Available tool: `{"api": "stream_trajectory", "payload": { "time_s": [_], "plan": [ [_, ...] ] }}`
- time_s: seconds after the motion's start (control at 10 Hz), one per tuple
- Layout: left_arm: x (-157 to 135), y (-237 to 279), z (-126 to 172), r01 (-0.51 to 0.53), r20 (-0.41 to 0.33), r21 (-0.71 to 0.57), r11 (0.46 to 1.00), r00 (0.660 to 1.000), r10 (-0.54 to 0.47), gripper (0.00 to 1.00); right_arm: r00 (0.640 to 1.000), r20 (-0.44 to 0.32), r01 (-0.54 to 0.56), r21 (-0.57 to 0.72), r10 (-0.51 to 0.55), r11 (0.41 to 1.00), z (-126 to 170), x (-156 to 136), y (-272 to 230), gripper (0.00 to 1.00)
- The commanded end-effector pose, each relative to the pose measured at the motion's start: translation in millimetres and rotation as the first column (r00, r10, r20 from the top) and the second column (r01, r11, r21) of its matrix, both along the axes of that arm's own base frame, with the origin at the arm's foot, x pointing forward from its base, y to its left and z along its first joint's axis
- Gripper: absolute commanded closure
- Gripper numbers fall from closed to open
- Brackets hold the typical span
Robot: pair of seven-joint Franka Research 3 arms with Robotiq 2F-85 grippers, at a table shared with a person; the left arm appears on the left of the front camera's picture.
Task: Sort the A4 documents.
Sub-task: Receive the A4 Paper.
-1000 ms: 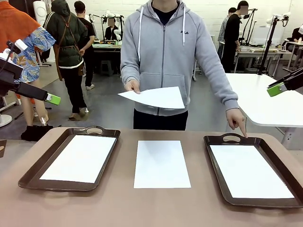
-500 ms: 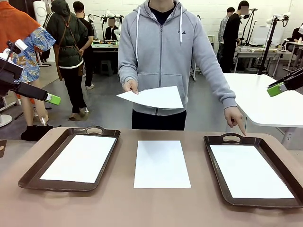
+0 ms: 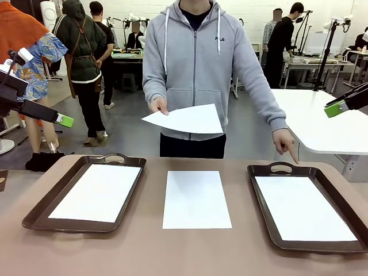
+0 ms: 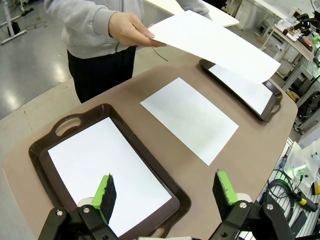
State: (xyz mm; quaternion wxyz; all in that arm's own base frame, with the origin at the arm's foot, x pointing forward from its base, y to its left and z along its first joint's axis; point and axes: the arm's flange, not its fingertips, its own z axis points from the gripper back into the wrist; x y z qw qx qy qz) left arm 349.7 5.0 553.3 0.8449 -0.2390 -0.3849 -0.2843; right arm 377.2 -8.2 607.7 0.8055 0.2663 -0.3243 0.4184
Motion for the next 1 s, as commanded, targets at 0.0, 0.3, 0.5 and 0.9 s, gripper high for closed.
{"api": "stream_trajectory", "payload": {
  "time_s": [0.0, 0.3, 0.5, 0.9],
  "plan": [
    [0, 0, 0, 0.000, 0.003, 0.000, 1.000, 1.000, 0.000, 0.00, 1.000, 0.000, -0.006, 0.005, 0.006, 1.000, 0, 0, 1, 0.00],
    [0, 0, 0, 0.000, 0.003, 0.000, 1.000, 1.000, 0.000, 0.00, 1.000, 0.000, -0.006, 0.005, 0.006, 1.000, 0, 0, 1, 0.00],
    [0, 0, 0, 0.000, 0.003, 0.000, 1.000, 1.000, 0.000, 0.00, 1.000, 0.002, -0.002, -0.024, 0.002, 1.000, 3, -2, 7, 0.00],
    [0, 0, 0, 0.000, 0.003, 0.000, 1.000, 1.000, 0.000, 0.00, 0.995, -0.095, -0.036, 0.041, 0.040, 0.998, 12, 22, 22, 0.00]
  ]
}}
